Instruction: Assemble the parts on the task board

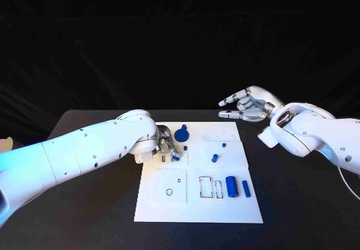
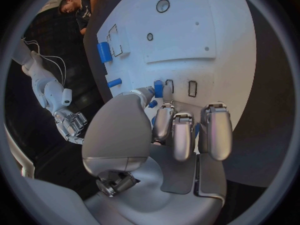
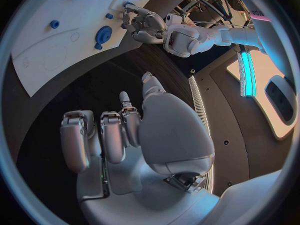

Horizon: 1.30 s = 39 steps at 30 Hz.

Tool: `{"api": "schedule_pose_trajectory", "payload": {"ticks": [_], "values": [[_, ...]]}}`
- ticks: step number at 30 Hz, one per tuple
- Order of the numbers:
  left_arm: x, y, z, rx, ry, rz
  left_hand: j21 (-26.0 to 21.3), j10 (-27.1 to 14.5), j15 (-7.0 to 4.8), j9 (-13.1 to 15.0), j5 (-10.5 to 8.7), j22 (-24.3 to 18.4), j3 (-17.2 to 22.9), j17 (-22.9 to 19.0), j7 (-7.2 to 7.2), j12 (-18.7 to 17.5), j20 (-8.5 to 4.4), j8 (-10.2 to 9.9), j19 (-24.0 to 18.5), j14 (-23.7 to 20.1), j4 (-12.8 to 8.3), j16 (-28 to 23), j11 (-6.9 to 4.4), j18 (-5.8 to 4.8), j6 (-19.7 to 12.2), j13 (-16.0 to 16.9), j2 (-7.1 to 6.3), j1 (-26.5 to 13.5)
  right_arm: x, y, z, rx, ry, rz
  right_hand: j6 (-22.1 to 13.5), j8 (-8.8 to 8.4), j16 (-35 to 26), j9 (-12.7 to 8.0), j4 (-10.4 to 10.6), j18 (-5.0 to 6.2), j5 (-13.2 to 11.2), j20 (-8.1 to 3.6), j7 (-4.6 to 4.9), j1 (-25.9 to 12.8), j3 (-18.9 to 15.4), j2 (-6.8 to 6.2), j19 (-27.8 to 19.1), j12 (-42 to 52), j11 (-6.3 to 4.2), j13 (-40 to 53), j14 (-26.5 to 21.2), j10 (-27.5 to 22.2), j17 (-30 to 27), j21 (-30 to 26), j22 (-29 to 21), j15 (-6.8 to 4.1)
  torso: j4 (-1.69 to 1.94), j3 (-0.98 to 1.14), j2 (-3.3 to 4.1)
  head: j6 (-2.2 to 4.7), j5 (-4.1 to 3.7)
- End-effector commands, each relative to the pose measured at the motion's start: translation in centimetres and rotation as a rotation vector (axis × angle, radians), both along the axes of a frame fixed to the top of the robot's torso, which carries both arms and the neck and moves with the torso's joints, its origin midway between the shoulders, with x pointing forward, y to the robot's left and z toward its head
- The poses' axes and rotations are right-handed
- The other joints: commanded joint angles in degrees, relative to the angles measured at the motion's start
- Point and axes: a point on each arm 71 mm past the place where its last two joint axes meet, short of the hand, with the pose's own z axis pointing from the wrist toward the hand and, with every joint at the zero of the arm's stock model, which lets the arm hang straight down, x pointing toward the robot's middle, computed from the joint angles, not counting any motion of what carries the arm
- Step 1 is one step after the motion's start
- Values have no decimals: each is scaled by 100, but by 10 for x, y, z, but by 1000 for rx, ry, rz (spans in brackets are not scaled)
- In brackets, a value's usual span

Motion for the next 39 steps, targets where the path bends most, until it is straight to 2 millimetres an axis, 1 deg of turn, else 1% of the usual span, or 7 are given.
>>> {"api": "schedule_pose_trajectory", "payload": {"ticks": [1,11,19,21,31,36,39], "values": [[-1,0,3,-54,-7,22,-13,20,24,30,-17,218,940,1508,6,1,20,24,-20,603,-891,18,35,-23,-12,7,-1,-94,0,1,-1,-11,6,14,34,14,-35,-1,-19,100,31,-23,-7,4,-41,77,300,-25,-41,915,482,110,1017,-20,950,-27,5,1,-2,-18,-10],[-4,9,7,-96,-81,87,39,96,17,86,-18,317,1110,1508,-3,96,14,54,32,603,-1005,18,25,-44,14,114,-38,-194,0,0,-2,-12,8,12,35,14,-34,-1,-19,101,8,-24,-7,-6,-56,78,299,-27,-40,913,483,110,1018,-21,948,-27,18,4,-2,-18,2],[-8,13,3,-82,-134,101,66,119,13,114,-21,366,1193,1508,-6,124,11,71,59,603,-1051,18,22,-54,22,145,-56,-245,0,-2,-3,-14,10,4,35,14,-34,-1,-19,101,8,-24,-7,-6,-56,78,299,-27,-40,913,483,110,1018,-21,948,-27,39,2,-8,-49,26],[-8,14,1,-73,-143,101,66,119,13,114,-21,366,1193,1508,-6,124,11,71,59,603,-1051,18,22,-54,22,145,-56,-245,0,-2,-3,-14,11,3,35,14,-34,-1,-19,101,8,-24,-7,-6,-56,78,299,-27,-40,913,483,110,1018,-21,948,-27,39,8,-5,-50,39],[-12,13,-7,-30,-119,59,84,129,11,131,-25,400,1237,1508,-8,133,8,80,77,603,-1081,18,19,-62,25,154,-71,-273,-1,0,-5,-11,20,5,36,13,-38,-1,-20,102,-9,-24,-7,-12,-67,81,296,-29,-41,911,481,109,1012,-26,941,-27,24,14,-1,-60,45],[-14,13,-9,-1,-101,28,75,95,12,138,-26,384,1256,1508,-9,77,8,83,69,603,-1100,18,18,-58,25,87,-80,-281,-1,0,-5,-9,23,6,36,13,-38,-1,-20,102,-9,-24,-7,-12,-67,81,296,-29,-41,911,481,109,1012,-26,941,-27,30,8,1,-68,-4],[-14,13,-10,14,-97,15,72,92,12,139,-26,378,1260,1508,-9,71,8,84,66,603,-1102,18,18,-57,25,81,-81,-282,-1,1,-5,-6,26,7,36,13,-38,-1,-20,102,-9,-24,-7,-12,-67,81,296,-29,-41,911,481,109,1012,-26,941,-27,33,8,2,-63,6]]}}
